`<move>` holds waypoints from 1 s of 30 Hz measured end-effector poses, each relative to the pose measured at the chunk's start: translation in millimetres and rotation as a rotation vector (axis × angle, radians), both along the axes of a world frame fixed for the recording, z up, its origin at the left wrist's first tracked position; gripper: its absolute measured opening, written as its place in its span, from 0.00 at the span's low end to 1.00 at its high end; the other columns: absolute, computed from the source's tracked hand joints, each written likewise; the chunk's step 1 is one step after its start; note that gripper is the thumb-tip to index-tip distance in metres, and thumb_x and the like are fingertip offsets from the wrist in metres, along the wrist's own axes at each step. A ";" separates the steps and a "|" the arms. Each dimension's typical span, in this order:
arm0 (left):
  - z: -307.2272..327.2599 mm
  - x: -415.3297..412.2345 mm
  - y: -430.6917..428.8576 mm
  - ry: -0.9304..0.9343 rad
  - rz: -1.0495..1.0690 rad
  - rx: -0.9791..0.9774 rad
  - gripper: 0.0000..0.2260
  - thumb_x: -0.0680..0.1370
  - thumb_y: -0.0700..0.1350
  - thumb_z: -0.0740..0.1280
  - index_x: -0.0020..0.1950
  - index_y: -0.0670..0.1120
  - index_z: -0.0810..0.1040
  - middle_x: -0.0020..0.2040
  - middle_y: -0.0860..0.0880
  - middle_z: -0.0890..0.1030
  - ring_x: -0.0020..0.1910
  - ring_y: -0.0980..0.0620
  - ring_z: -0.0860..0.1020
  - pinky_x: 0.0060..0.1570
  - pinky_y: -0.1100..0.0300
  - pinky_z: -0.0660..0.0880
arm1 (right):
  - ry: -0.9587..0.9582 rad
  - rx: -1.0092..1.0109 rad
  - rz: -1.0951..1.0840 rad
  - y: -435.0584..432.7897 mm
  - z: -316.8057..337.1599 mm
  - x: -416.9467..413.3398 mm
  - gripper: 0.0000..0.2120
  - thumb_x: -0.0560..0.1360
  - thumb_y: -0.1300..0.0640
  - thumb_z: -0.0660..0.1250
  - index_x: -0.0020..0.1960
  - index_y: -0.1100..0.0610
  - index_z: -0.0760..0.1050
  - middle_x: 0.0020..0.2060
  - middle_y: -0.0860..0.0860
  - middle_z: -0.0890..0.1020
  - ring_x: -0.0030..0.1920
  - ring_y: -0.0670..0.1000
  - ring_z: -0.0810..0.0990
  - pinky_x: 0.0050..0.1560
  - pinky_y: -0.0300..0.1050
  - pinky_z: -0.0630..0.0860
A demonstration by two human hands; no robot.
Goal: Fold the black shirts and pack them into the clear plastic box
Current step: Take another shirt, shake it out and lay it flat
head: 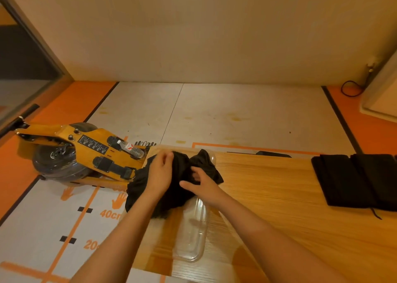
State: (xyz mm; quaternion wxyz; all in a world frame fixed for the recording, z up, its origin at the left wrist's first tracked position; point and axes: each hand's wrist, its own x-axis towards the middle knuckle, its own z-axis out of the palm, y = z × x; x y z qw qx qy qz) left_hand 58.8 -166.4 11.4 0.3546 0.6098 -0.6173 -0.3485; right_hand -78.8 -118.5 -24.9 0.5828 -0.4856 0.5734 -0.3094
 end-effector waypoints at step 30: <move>187.7 -192.6 -1.7 0.364 -0.090 -0.297 0.11 0.84 0.49 0.55 0.47 0.44 0.71 0.39 0.51 0.73 0.37 0.58 0.71 0.33 0.72 0.69 | 0.068 -0.694 -0.643 25.7 212.7 -273.6 0.10 0.79 0.52 0.65 0.40 0.54 0.73 0.35 0.48 0.77 0.36 0.41 0.76 0.35 0.30 0.71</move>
